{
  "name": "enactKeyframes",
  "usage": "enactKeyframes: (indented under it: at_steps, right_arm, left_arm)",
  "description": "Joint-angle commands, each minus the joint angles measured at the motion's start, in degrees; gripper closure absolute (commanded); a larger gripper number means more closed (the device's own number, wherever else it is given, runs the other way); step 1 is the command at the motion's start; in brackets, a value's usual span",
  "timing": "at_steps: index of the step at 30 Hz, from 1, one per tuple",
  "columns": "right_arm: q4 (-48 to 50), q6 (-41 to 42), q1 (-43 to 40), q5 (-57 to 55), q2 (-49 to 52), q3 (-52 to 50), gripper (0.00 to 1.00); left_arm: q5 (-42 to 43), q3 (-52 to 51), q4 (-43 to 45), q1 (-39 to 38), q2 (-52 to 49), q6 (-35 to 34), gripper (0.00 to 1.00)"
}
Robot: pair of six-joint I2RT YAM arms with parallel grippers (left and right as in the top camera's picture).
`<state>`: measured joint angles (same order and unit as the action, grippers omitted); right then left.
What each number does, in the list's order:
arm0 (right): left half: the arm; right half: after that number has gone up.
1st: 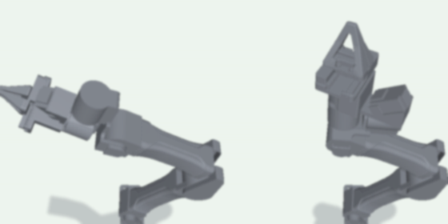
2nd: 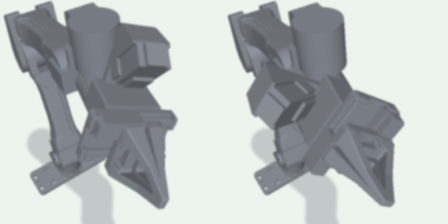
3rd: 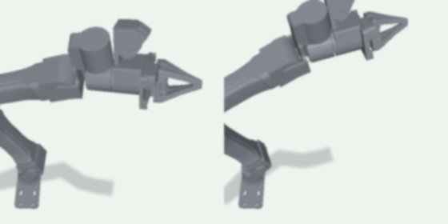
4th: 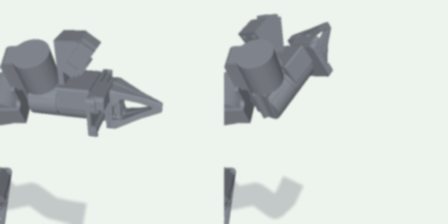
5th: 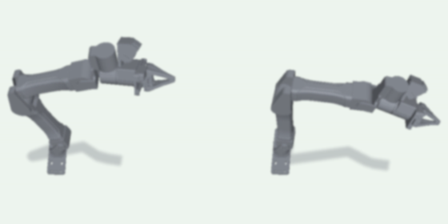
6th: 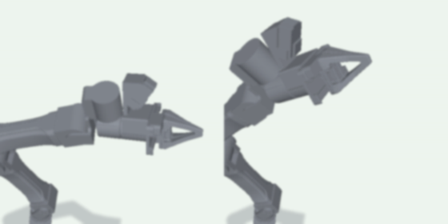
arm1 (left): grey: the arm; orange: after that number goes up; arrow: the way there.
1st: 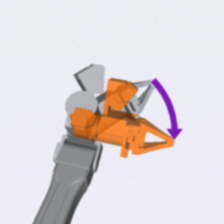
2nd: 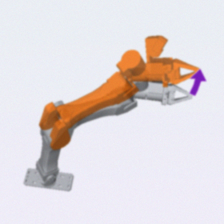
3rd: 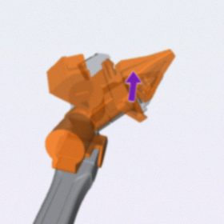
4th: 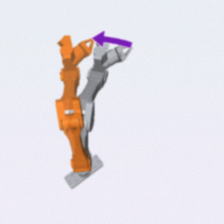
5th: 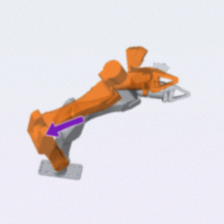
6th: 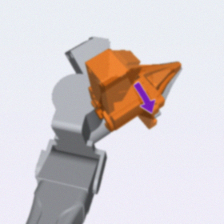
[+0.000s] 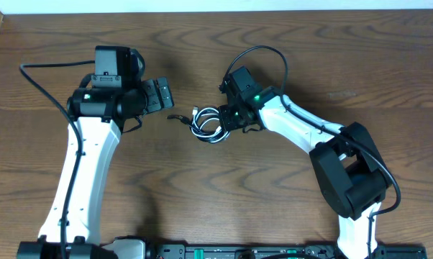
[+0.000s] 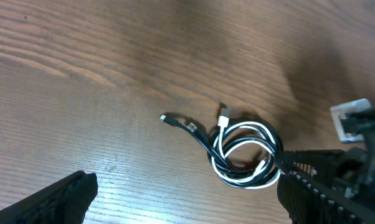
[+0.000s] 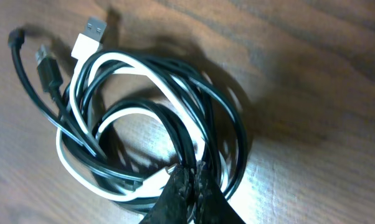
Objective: Untangle cables
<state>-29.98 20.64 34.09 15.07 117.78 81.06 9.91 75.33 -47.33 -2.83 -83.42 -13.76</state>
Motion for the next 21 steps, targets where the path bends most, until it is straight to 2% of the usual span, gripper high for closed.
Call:
enactKeyframes:
  at_steps: [1, 9, 13, 21]
  right_arm:
    - [-1.90, -3.85, -2.58, 3.37, -1.99, 2.75, 0.99]
    - [-7.82, -5.07, -13.11, 9.99, -12.61, 4.46, 0.99]
    - [-12.31, -6.82, -17.66, 14.01, -14.60, 4.46, 0.99]
    - [-18.99, -11.08, -19.52, 16.76, -14.49, 4.44, 0.99]
  left_arm:
    - [-0.74, 0.00, 0.09, -0.98, -1.68, -0.17, 0.02]
    - [7.08, 0.00, 4.28, -6.19, -3.17, 1.01, 0.02]
    - [10.54, 0.00, 8.15, -9.90, -4.17, 0.94, 0.02]
    - [10.64, 0.00, 15.06, -16.13, -8.87, -5.18, 0.02]
